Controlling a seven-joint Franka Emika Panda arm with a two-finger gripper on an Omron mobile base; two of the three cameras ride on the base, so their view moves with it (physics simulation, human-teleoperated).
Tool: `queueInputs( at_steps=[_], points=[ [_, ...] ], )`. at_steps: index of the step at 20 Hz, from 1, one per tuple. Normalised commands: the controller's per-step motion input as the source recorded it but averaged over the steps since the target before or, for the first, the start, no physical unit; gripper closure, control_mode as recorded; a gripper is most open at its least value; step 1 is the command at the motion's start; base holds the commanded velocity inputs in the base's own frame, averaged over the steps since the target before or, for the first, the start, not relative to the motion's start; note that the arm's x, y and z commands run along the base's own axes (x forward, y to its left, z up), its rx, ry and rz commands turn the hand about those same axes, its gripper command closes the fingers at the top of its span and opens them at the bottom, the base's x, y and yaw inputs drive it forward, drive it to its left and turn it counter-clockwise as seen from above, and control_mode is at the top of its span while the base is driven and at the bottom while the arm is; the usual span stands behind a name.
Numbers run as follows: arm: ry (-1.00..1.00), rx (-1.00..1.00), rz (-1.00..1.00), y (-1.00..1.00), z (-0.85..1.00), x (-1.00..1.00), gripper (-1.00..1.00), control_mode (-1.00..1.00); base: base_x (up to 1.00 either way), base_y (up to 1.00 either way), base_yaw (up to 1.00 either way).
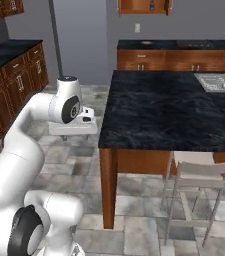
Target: Move the hot dog bun to the plate on the dining table and place the condiment next to that plate. Then navigate to the fridge and take the sausage and place it on the plate as well.
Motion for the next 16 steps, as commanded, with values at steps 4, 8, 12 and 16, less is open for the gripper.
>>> queueInputs(
  at_steps=[4, 8, 12, 16],
  points=[
    [0.00, 0.00, 0.00, 0.00, 0.00, 0.00, -1.00, 1.00, 0.89, 1.00, 0.00],
    [0.00, 0.00, 0.00, 0.00, 0.00, 0.00, -1.00, 1.00, 1.00, 1.00, -0.01],
    [0.00, 0.00, 0.00, 0.00, 0.00, 0.00, -1.00, 1.00, 1.00, 0.96, -0.03],
    [0.00, 0.00, 0.00, 0.00, 0.00, 0.00, -1.00, 1.00, 1.00, 0.65, -0.06]
  ],
)
